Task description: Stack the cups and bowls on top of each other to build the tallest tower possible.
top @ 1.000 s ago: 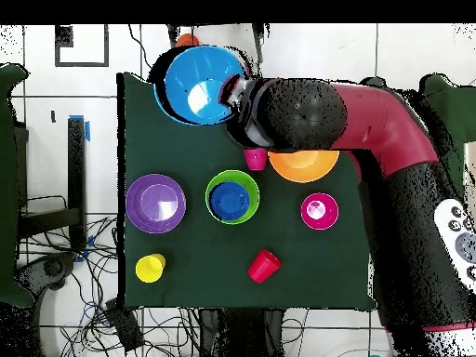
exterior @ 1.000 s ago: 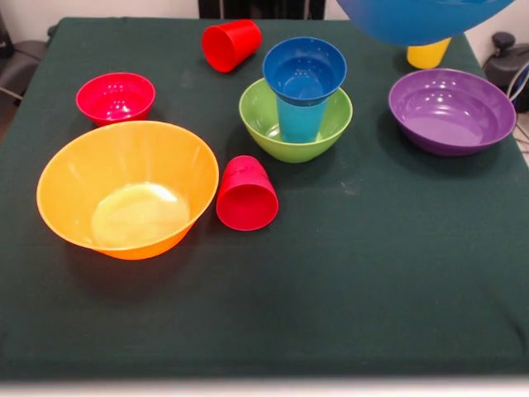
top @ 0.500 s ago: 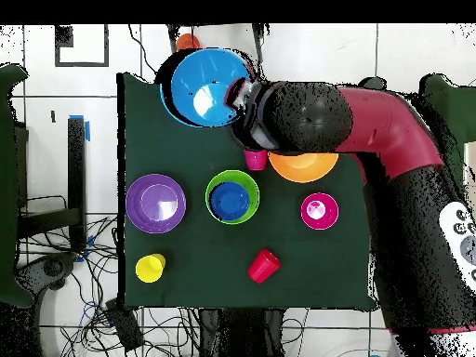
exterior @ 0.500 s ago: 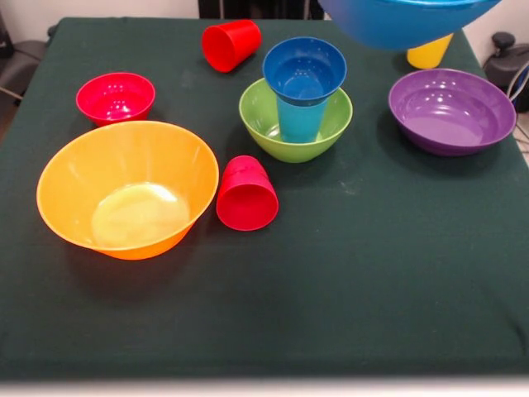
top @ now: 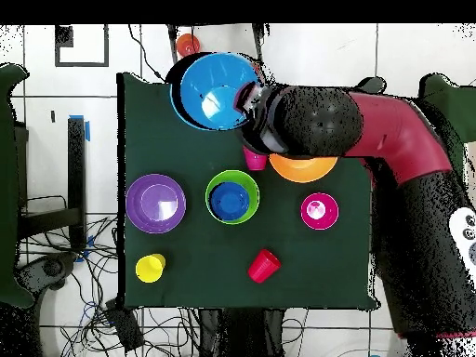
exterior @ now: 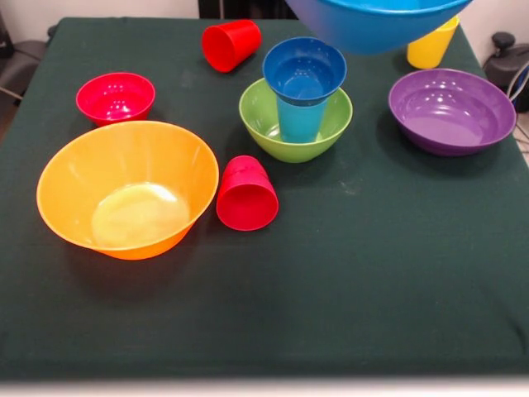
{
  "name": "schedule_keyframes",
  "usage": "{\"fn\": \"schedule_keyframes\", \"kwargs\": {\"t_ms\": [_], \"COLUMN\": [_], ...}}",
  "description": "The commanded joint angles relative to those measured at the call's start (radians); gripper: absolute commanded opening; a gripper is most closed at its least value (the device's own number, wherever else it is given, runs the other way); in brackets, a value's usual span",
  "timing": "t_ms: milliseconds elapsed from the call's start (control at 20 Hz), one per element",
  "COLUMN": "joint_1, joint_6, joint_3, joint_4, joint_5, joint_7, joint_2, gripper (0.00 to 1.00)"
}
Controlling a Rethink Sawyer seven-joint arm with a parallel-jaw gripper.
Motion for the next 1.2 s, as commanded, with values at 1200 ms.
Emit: {"fn": "schedule_keyframes", "kwargs": {"t_ms": [1200], "joint_1": [0.012], "joint_6": [-0.127], "joint_3": [-0.055], "joint_4": [0.057], "joint_5": [-0.214], "joint_7": [-0.114], "joint_2": [0.160], "gripper": [0.00]}}
